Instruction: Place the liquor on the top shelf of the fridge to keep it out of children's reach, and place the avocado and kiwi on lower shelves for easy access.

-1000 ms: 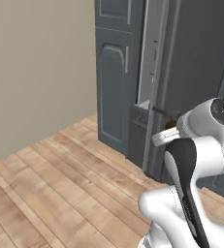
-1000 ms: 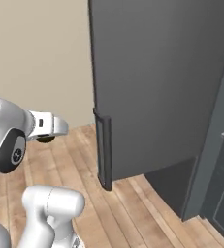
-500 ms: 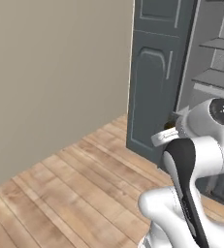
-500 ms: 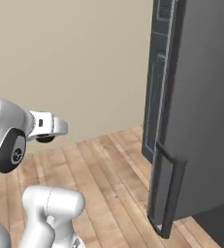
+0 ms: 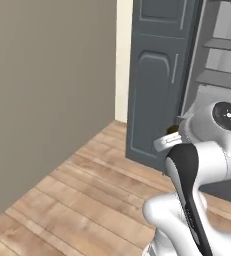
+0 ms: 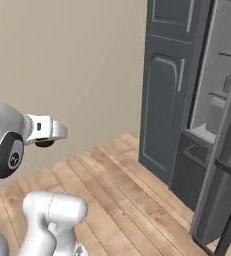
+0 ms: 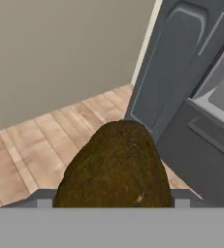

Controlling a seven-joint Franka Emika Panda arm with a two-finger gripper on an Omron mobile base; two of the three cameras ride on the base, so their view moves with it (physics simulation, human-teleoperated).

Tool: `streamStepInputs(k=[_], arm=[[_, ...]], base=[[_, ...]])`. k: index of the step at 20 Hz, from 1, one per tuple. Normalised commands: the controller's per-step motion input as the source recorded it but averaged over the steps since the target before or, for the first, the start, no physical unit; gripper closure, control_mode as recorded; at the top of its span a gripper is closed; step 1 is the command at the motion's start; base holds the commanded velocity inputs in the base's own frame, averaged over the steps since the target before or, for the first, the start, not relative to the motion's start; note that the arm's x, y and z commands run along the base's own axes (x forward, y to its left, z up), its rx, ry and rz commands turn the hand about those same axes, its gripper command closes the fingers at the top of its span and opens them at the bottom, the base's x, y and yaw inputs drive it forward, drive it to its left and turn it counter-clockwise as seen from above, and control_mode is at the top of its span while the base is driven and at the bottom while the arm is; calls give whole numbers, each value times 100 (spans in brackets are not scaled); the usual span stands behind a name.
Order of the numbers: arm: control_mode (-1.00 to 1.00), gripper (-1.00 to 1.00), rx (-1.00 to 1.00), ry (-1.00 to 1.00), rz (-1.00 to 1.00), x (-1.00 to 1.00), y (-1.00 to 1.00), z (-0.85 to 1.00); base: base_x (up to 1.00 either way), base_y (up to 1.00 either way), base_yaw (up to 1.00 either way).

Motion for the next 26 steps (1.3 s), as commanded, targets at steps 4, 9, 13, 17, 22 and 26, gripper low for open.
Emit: streamStepInputs(k=[4,9,13,17,22,26], arm=[[100,100,0,0,0,0,0,0],[100,100,0,0,0,0,0,0],[100,100,0,0,0,0,0,0],[100,100,0,0,0,0,0,0],[100,100,0,0,0,0,0,0],[100,100,0,0,0,0,0,0]], base=[[36,37,-53],[45,15,-57],[53,4,-57],[63,1,-56],[74,7,-52],[69,31,-45]])
